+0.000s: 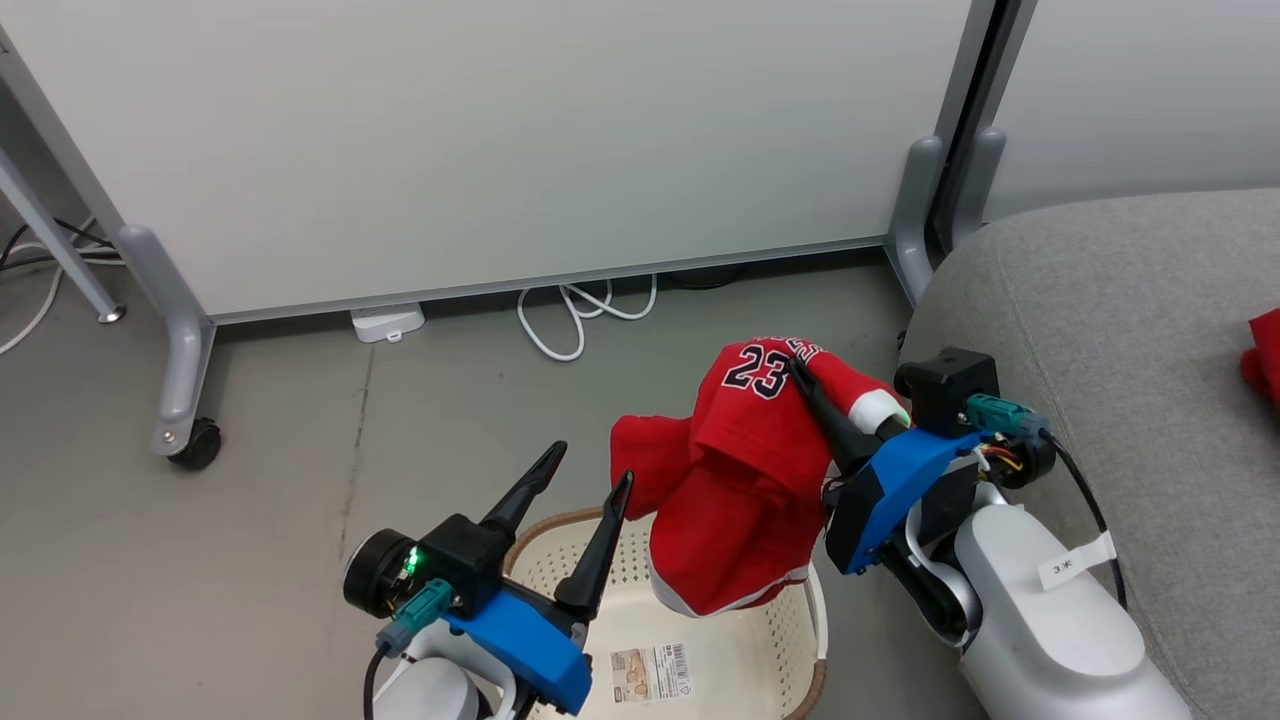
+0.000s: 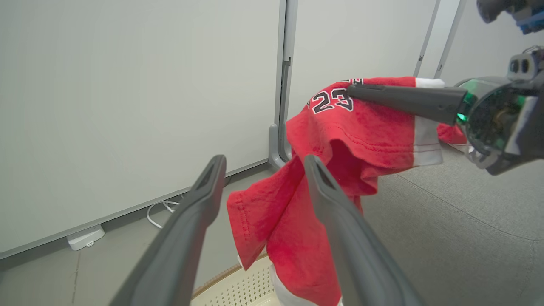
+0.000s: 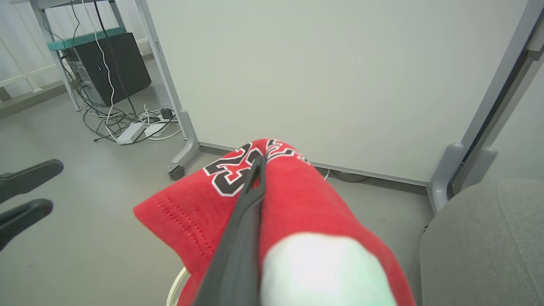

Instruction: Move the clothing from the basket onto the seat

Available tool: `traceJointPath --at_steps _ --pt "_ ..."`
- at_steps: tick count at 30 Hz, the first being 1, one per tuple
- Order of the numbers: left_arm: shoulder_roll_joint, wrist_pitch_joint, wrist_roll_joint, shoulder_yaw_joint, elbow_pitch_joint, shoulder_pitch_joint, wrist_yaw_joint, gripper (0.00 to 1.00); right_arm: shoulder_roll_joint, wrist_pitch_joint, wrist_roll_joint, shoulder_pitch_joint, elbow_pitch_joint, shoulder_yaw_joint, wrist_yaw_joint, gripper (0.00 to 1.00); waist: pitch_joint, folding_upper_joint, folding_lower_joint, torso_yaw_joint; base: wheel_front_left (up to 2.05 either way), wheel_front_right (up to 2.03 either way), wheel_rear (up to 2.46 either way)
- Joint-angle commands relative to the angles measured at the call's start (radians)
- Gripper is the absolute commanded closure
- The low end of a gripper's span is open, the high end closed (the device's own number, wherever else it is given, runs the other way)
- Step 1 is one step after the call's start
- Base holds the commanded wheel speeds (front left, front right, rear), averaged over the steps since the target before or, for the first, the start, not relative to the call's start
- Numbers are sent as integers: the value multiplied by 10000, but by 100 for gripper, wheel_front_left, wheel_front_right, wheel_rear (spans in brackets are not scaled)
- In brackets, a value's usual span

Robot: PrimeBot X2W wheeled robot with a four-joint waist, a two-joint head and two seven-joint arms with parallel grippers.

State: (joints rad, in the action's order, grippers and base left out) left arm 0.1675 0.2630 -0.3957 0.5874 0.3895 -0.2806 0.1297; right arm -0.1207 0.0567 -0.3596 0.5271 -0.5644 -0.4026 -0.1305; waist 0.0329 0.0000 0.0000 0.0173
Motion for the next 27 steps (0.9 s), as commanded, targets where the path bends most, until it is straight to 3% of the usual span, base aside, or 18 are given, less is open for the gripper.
traceJointPath --at_steps 1,8,10,12,27 --pt "33 26 38 -94 -15 155 10 0 7 -42 44 -152 118 41 -3 100 40 0 0 -118 0 0 0" --pt "72 26 107 -231 -87 212 10 0 48 -126 153 -192 327 81 -5 100 139 0 0 -879 0 0 0" --pt "51 26 198 -344 -163 141 10 0 -15 -167 183 -233 436 139 -5 100 245 0 0 -1658 0 0 0" --pt "56 28 202 -346 -176 115 11 0 -7 -191 189 -225 473 148 -3 100 291 0 0 -1995 0 0 0" --pt "10 26 296 -310 -207 80 11 0 35 -183 268 -405 723 428 -5 100 566 0 0 -4060 0 0 0"
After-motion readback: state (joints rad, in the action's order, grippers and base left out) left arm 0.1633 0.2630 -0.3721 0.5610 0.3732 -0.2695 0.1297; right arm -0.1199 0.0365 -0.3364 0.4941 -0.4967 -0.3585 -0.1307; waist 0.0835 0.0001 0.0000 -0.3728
